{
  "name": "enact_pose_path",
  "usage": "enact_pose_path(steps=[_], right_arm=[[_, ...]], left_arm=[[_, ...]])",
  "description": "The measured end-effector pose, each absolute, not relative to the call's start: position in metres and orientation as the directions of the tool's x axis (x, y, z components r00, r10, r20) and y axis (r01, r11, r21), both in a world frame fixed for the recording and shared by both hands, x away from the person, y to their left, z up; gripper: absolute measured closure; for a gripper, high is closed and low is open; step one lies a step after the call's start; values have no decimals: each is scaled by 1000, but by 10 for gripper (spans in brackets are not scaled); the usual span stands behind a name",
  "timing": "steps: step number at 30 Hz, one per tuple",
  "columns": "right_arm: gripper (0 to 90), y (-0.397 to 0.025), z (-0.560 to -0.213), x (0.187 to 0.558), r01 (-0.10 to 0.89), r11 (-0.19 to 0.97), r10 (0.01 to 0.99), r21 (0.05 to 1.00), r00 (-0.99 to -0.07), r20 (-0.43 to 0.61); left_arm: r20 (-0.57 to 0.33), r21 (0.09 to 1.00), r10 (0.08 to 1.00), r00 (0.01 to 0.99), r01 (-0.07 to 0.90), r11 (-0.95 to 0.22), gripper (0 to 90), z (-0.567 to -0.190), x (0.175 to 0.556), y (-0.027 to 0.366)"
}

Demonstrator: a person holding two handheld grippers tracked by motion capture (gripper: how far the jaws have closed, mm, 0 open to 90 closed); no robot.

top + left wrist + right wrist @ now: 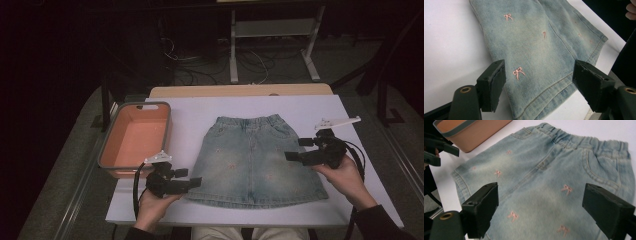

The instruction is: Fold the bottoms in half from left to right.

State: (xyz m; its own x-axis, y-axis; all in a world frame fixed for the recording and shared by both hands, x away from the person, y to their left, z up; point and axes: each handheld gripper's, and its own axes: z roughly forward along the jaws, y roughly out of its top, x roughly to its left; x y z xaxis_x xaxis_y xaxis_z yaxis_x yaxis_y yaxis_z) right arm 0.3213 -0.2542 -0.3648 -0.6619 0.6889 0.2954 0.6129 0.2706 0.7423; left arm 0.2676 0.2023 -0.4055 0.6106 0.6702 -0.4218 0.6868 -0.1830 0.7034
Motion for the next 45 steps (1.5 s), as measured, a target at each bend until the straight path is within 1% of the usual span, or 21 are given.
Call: enact_pose_path(steps=[8,18,24,28,35,37,38,41,45], right_arm=[[139,-232,-358,336,590,297,671,751,-688,276],[139,-205,-357,351,572,288,643,768,-710,287],[139,-192,-356,362,556,279,633,783,-720,285],[139,-183,-358,370,560,293,634,775,-720,281],[139,-164,-359,386,564,318,639,762,-721,268],[138,-158,-360,391,564,330,642,757,-722,258],[138,-155,-361,393,565,335,643,754,-722,255],[138,-146,-362,397,567,338,639,752,-724,259],[137,-136,-365,402,568,340,632,749,-728,265]], left_arm=[[-450,670,689,568,725,-160,260,-415,263,206],[-445,642,715,538,749,-164,264,-421,262,211],[-449,621,733,511,768,-154,281,-424,263,214],[-461,591,734,498,790,-164,295,-428,264,215],[-450,545,759,472,818,-186,434,-433,265,212],[-452,539,751,481,818,-200,478,-434,265,211],[-456,539,741,493,816,-212,529,-434,265,210],[-438,525,738,514,813,-254,610,-436,264,204],[-428,518,738,521,811,-272,719,-436,264,199]])
